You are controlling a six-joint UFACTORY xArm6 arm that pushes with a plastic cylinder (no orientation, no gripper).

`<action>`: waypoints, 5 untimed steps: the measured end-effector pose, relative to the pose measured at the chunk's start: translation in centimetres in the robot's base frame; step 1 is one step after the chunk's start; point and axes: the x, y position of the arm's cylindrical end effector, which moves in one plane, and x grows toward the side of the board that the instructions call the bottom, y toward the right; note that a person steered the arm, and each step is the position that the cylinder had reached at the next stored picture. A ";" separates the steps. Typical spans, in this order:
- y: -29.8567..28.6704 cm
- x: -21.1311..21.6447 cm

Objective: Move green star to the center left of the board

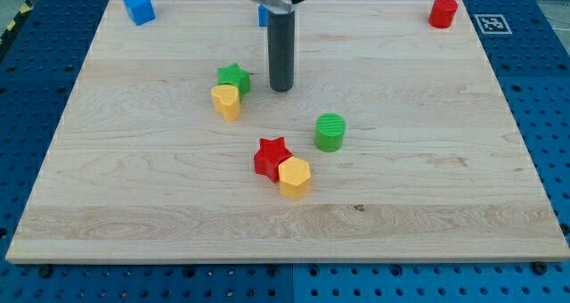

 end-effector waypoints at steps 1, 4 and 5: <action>-4.1 0.3; -13.1 -5.7; -14.3 -7.9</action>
